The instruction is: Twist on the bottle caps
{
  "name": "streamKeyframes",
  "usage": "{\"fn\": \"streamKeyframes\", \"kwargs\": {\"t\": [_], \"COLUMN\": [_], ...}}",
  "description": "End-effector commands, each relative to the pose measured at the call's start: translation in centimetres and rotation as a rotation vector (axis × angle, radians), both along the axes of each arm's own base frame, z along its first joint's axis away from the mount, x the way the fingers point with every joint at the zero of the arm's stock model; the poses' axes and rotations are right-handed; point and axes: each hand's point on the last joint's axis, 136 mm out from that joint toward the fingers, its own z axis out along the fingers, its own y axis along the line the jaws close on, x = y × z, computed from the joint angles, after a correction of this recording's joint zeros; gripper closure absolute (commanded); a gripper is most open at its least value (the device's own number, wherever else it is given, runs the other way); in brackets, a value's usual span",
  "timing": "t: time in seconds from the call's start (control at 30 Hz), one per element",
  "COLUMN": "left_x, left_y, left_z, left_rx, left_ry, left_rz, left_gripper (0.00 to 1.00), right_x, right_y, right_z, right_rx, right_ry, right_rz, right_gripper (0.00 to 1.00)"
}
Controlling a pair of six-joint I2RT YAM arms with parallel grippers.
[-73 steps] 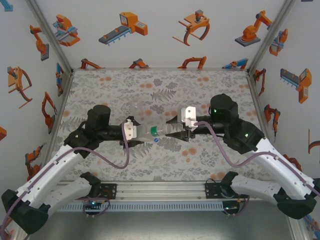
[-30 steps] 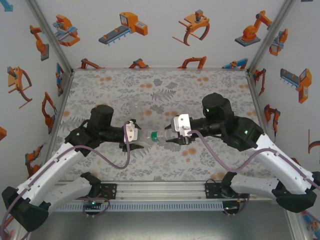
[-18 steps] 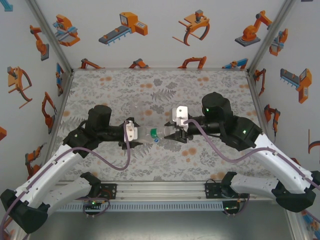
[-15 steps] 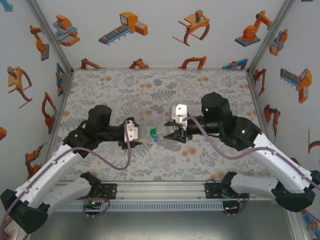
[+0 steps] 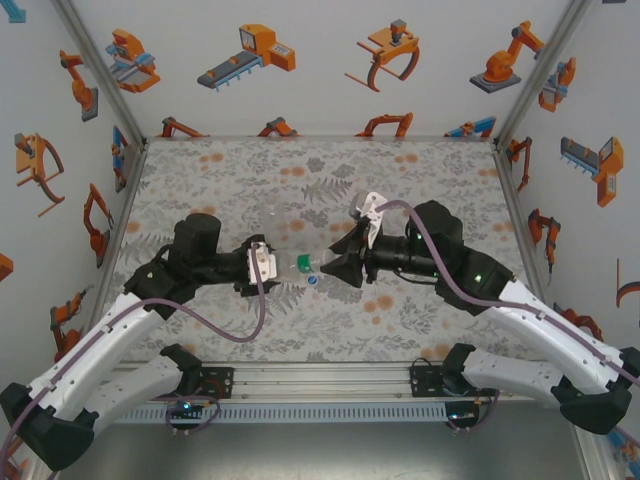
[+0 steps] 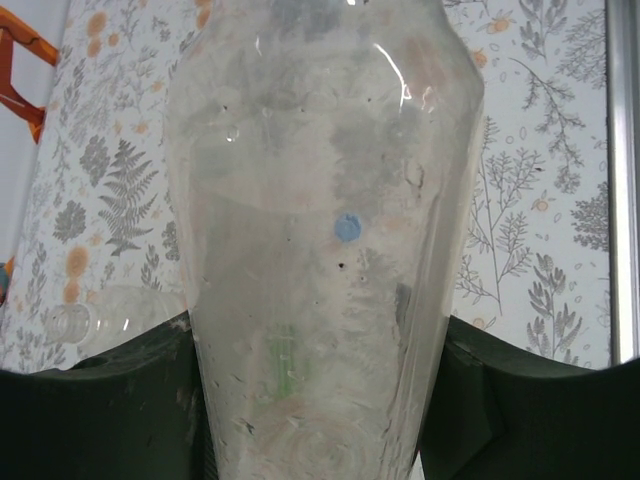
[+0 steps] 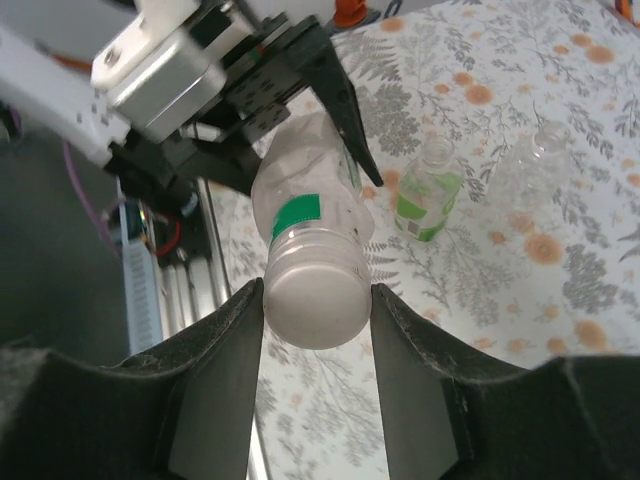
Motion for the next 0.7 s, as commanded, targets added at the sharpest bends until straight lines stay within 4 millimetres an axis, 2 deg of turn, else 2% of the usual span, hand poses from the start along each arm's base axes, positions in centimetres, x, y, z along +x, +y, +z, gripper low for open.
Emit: {"fn": "streamKeyframes", "kwargs": {"t": [0.0,0.07,0.17,0.33,0.43,0.57,0.67], "left_x": [-0.3,-0.2,0.0,0.1,0.2,0.2,0.2], "left_y": [-0.7,-0.7,-0.6,-0.6,-0.7,-0.7,-0.7], "left_z": [3.0,3.1,3.1,3.1,3.2,3.2,3.1], "left_rx": [-0.106,-0.109,-0.11,-0.112,-0.117,-0.117,-0.116], "left_ry": [-0.079,-0.085,-0.091,-0.092,-0.092,-0.092,-0.091], "left_rz": [-0.032,-0.024,-0.015,-0.008,-0.007,-0.008,-0.007], "left_gripper": [1.0,1.0,1.0,1.0,1.0,1.0,1.0], "right_x": [3.1,3.7,4.4,5.3,5.5,5.3,5.0], "right_y": [-0.2,-0.2,-0.4,-1.0,-1.2,-1.3,-1.0], "right_z": [-0.3,-0.5,-1.3,-3.2,-3.5,-3.3,-3.0], "right_rx": [0.138,0.209,0.285,0.383,0.414,0.4,0.378], "right_ry": [0.217,0.316,0.491,0.751,0.781,0.76,0.737], "right_rz": [-0.209,-0.255,-0.323,-0.432,-0.448,-0.44,-0.412], "right_gripper": [1.0,1.0,0.92,0.92,0.91,0.78,0.73]}}
